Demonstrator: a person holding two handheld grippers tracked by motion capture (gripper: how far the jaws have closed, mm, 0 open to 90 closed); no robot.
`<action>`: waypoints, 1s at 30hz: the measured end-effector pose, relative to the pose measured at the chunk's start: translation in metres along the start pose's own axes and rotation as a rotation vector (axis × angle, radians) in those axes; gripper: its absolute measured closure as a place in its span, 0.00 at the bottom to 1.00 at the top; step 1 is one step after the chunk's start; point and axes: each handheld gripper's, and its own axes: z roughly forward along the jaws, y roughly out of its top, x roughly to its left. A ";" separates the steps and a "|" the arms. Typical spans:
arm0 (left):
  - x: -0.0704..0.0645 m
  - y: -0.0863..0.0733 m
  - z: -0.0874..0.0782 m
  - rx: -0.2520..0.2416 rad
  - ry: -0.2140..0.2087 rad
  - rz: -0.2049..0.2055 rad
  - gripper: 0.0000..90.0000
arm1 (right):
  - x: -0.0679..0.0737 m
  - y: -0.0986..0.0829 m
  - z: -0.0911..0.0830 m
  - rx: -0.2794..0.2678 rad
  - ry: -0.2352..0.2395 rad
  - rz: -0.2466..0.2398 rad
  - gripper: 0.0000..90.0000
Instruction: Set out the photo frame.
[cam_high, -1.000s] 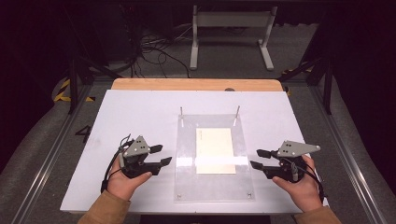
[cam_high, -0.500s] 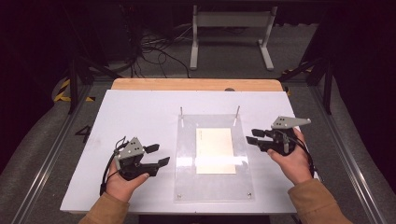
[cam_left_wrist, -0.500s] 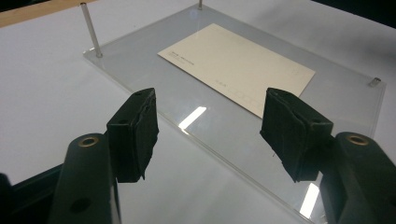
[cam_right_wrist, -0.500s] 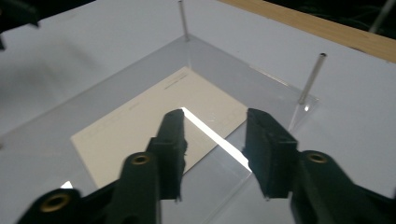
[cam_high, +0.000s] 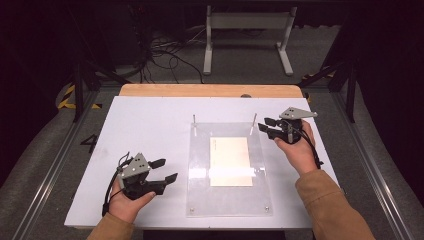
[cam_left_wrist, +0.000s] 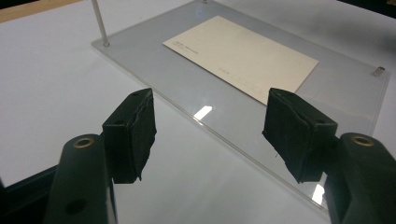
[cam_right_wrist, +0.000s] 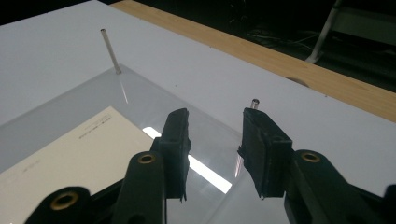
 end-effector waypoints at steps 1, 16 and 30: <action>0.000 -0.001 -0.001 -0.003 0.007 -0.001 0.37 | -0.002 -0.001 0.004 -0.008 0.000 0.011 0.69; -0.004 -0.019 -0.013 0.007 0.046 -0.020 0.37 | -0.023 -0.011 0.047 -0.044 -0.074 0.009 0.70; -0.009 -0.031 -0.019 0.021 0.061 -0.040 0.37 | -0.029 -0.015 0.074 0.018 -0.030 -0.032 0.89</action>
